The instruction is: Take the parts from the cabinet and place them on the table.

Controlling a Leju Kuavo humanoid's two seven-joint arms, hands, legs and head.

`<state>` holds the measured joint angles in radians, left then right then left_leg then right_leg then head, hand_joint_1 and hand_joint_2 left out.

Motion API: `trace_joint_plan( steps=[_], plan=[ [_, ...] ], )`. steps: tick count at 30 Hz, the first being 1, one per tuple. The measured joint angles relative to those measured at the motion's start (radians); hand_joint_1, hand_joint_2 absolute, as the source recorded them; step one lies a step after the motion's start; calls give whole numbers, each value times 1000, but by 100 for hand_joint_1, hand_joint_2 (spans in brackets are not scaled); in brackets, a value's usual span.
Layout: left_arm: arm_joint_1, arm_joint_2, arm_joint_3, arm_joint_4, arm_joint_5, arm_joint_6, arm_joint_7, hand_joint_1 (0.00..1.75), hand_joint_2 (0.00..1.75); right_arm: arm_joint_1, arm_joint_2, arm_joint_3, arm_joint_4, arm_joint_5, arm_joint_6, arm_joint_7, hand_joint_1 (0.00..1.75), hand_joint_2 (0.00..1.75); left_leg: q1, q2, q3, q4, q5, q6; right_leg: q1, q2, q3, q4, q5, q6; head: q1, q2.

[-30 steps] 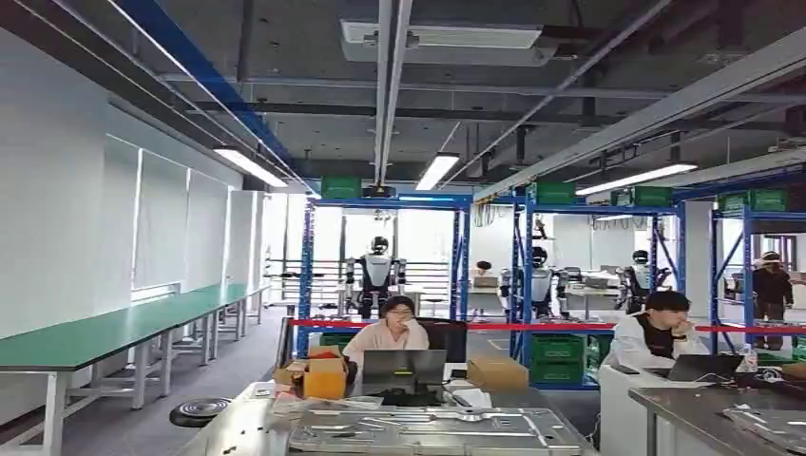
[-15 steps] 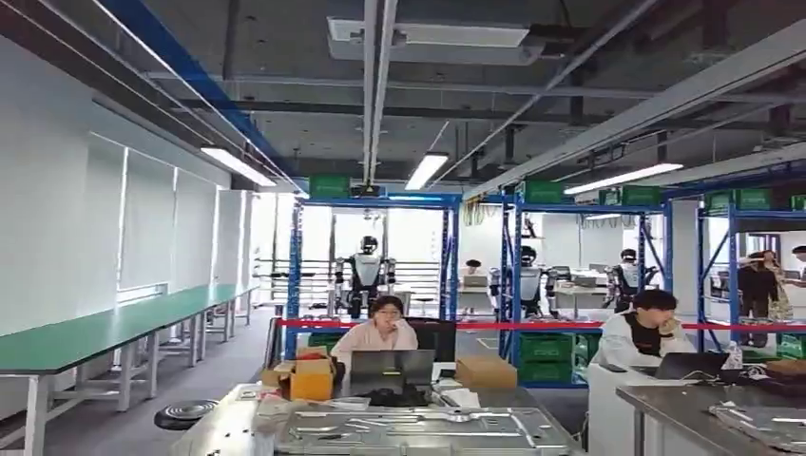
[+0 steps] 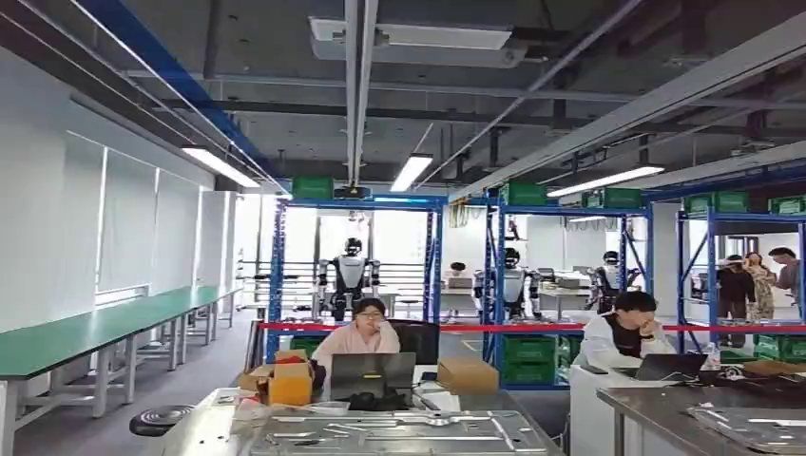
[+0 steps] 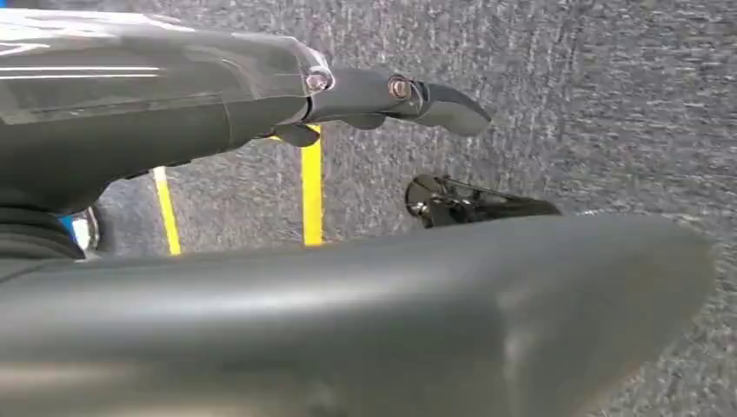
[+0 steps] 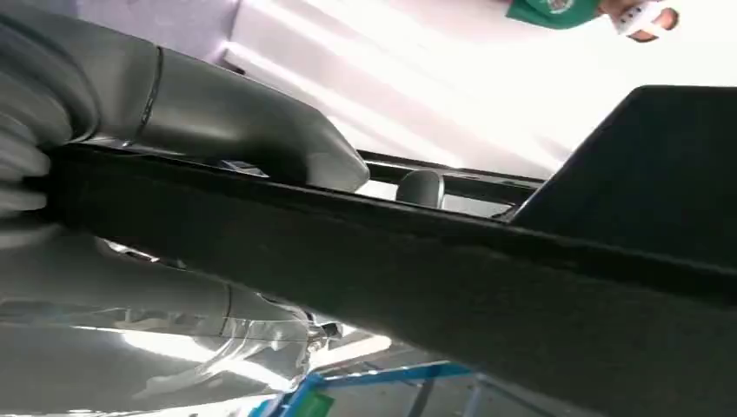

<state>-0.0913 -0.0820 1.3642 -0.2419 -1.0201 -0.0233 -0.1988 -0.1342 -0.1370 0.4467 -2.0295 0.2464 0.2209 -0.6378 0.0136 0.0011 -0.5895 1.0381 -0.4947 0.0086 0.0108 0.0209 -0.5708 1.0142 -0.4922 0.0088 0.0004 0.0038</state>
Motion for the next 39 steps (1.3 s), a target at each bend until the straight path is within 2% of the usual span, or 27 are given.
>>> trace_joint_plan(
  steps=[2,3,4,6,7,8,9,10,12,13,17,18,19,20,22,23,24,25,27,28,29,32,34,35,37,38,39],
  plan=[
    [2,0,0,0,0,0,0,0,175,-1,0,0,0,0,0,0,175,175,3,0,2,-4,1,8,-1,1,2,-1,-3,6,0,0],
    [1,-1,0,0,0,0,0,0,175,1,0,-1,0,0,-1,0,175,175,7,0,6,-7,3,11,-3,-3,3,7,-14,15,0,0],
    [-1,1,0,0,0,0,-1,0,175,-1,0,-1,0,0,-1,0,175,175,9,0,8,-8,1,15,-4,-7,-12,44,-39,22,0,0],
    [-2,0,0,0,0,0,-1,0,175,0,0,-2,0,1,-2,0,175,175,9,2,10,-8,-1,19,-12,-10,-89,204,-115,32,0,0],
    [-1,0,0,0,0,0,0,0,175,2,0,-2,0,1,-2,0,175,175,9,2,11,-7,-2,20,-15,-11,-127,276,-135,36,0,0],
    [0,0,0,0,0,-1,0,0,175,2,-1,-2,1,0,-2,0,175,175,10,2,11,-7,-4,20,-17,-12,-152,316,-138,37,0,0],
    [0,0,0,0,0,-1,0,0,175,2,-1,-2,1,0,-2,0,175,175,10,2,14,-7,-5,19,-19,-14,-152,304,-117,39,0,0],
    [0,0,0,0,0,-1,0,0,175,2,-1,-2,1,0,-2,0,175,175,11,2,18,-7,-8,17,-20,-15,-127,245,-74,40,0,0],
    [0,0,0,0,0,0,0,0,175,0,-1,-2,1,1,-2,0,175,175,12,1,32,-8,-16,11,-20,-19,-40,53,28,35,0,0],
    [0,0,0,0,0,-1,0,0,175,0,-1,-2,1,1,-2,0,175,175,10,1,35,-10,-18,6,-17,-20,-19,19,16,31,0,0],
    [0,0,0,0,0,-1,0,0,175,1,-2,-2,1,1,-2,0,175,175,9,4,38,-19,-19,-17,-9,-16,-20,2,15,7,0,0],
    [-3,0,0,0,0,-1,0,0,175,0,-1,-2,0,1,-2,0,175,175,11,4,38,-15,-29,-22,-18,-18,-13,-9,20,-2,0,0],
    [-4,0,0,0,0,-1,0,0,175,-1,-1,-2,0,1,-2,0,175,175,9,3,28,11,-48,-21,-17,-18,-12,-11,19,-7,0,0],
    [-4,0,0,0,0,-1,0,0,175,-2,-1,-2,0,1,-2,0,175,175,9,3,0,70,-82,-22,-17,-19,-12,-11,18,-12,0,0],
    [-1,0,0,0,0,-2,0,0,175,0,-1,-1,0,1,-2,0,175,175,8,3,-85,238,-151,-24,-12,-19,-11,-10,15,-17,0,0],
    [2,0,0,0,0,-2,0,0,175,0,-1,-1,1,1,-2,0,175,175,7,3,-116,293,-160,-25,-10,-18,-10,-9,14,-19,0,0],
    [3,0,0,0,0,-2,0,0,175,1,-2,-1,1,1,-2,0,175,175,7,3,-122,295,-144,-25,-9,-16,-7,-9,12,-20,1,0],
    [3,0,0,0,0,-2,0,0,175,1,-2,-1,1,1,-2,0,175,175,7,3,-108,253,-107,-23,-9,-14,-4,-9,10,-20,0,0],
    [2,0,0,0,0,-2,0,0,175,0,-2,-1,1,1,-2,0,175,175,7,3,-36,82,-5,-16,-9,-11,8,-7,1,-14,0,0],
    [2,0,0,0,0,-3,0,0,175,0,-1,-1,1,1,-2,0,175,175,6,2,-14,22,16,-10,-9,-10,9,-5,-4,-9,0,0],
    [1,0,0,0,0,-3,0,0,175,-1,-2,-1,2,1,-2,0,175,175,3,1,-2,4,9,-7,0,-8,6,4,-8,-3,1,0],
    [2,0,0,0,0,-6,0,0,175,-1,-2,-2,2,2,-2,0,175,175,-2,0,-5,3,1,3,-5,-8,5,-1,-7,7,0,0],
    [0,-1,0,0,0,-6,-1,0,175,0,-3,-2,1,2,-2,0,175,175,9,1,2,-6,4,11,-5,-10,3,17,-28,22,0,0],
    [-2,0,0,0,0,-6,-3,0,175,-3,-5,-2,1,2,-2,0,175,175,10,1,2,-6,3,16,-7,-12,-22,69,-59,27,0,0],
    [-3,0,0,0,0,-7,-3,0,175,0,-7,-3,1,1,-2,0,175,175,10,1,4,-6,0,20,-14,-14,-101,224,-125,36,0,0],
    [-2,-1,0,0,0,-7,-3,0,175,2,-8,-3,1,1,-2,0,175,175,10,1,4,-6,-1,20,-16,-15,-139,292,-141,39,0,0],
    [-1,-1,0,0,0,-8,-3,0,175,3,-9,-3,1,1,-2,0,175,175,11,1,6,-6,-3,20,-18,-16,-157,312,-133,40,0,0]
  ],
)
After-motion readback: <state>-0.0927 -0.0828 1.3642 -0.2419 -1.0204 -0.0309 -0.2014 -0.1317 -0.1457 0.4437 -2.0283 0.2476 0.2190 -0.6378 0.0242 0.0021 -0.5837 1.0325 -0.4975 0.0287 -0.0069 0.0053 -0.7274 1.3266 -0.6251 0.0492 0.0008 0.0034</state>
